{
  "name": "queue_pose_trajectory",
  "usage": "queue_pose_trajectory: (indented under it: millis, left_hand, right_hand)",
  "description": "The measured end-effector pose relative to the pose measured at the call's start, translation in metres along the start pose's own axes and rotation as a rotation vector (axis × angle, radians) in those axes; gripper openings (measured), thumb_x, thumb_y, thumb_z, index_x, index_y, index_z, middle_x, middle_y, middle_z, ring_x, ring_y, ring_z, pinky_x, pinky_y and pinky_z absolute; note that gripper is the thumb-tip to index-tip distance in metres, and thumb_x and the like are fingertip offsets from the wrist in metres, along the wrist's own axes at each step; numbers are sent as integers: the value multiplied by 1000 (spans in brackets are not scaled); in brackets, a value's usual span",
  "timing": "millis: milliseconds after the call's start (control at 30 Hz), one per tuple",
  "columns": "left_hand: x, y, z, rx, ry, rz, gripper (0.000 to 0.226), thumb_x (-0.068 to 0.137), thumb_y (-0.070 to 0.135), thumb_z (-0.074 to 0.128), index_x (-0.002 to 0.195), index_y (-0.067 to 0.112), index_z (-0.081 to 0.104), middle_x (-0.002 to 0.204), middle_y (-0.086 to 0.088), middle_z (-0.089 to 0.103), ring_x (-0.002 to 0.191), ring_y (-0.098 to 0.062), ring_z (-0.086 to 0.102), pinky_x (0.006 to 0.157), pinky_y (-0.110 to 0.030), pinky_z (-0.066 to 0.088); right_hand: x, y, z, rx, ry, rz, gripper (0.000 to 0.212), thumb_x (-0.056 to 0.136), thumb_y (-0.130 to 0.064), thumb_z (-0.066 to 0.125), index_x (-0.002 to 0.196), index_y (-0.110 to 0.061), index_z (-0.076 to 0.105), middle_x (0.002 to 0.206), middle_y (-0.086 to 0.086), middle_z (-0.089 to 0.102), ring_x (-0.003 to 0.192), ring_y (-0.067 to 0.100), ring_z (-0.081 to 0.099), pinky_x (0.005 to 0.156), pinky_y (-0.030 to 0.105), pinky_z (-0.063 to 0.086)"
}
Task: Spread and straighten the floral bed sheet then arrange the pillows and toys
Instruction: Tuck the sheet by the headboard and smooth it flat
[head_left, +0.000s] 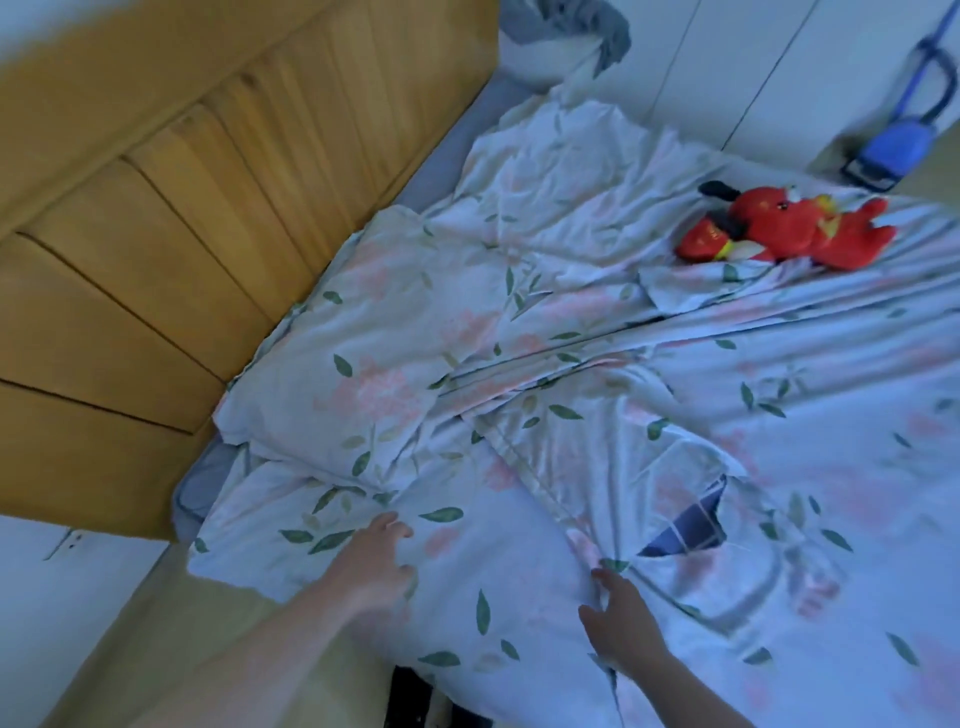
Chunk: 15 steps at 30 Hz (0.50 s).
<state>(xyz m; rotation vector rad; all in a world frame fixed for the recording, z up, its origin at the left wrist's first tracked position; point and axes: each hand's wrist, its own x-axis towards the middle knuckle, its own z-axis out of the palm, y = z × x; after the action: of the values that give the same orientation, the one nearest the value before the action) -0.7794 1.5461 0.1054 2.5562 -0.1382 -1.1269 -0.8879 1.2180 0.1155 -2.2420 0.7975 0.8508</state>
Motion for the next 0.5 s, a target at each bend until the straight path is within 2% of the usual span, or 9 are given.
queue_pose_trajectory:
  millis: [67,167,200,333,500]
  left_hand:
    - [-7,21,-10,13,9,45,55,97,37,57,149,29,41,168,8,13,145,-21,38,106,-32,41]
    - [-19,53,-24,57,13,119,55,98,41,57,150,27,42,168,5,16,150,-19,32,115,-33,36]
    - [-27,65,-30,61,6,146,56,98,43,56,150,27,43,168,5,17,149,-18,32,114,-32,37]
    - [-43,106,-54,73,17,243,56,96,35,57,150,26,43,168,5,17,147,-18,36,112,-30,37]
    - [-66,144,-74,123,42,347,53,95,30,56,147,28,44,167,5,19,148,-16,34,110,-29,37]
  right_hand:
    - [-14,7,-13,53,17,1,59,92,-28,64,147,-22,46,146,4,51,125,21,58,100,30,46]
    - [-47,18,-35,132,45,36,59,94,-27,64,149,-22,43,149,1,47,105,17,61,86,29,46]
    - [-61,23,-41,144,64,53,58,95,-26,62,149,-23,43,149,1,47,104,16,60,85,27,44]
    - [-101,37,-63,147,139,55,55,97,-28,59,149,-25,41,148,-1,48,123,18,56,99,30,45]
    - [-133,51,-87,140,186,39,51,97,-27,58,145,-25,41,146,1,47,111,18,60,91,29,48]
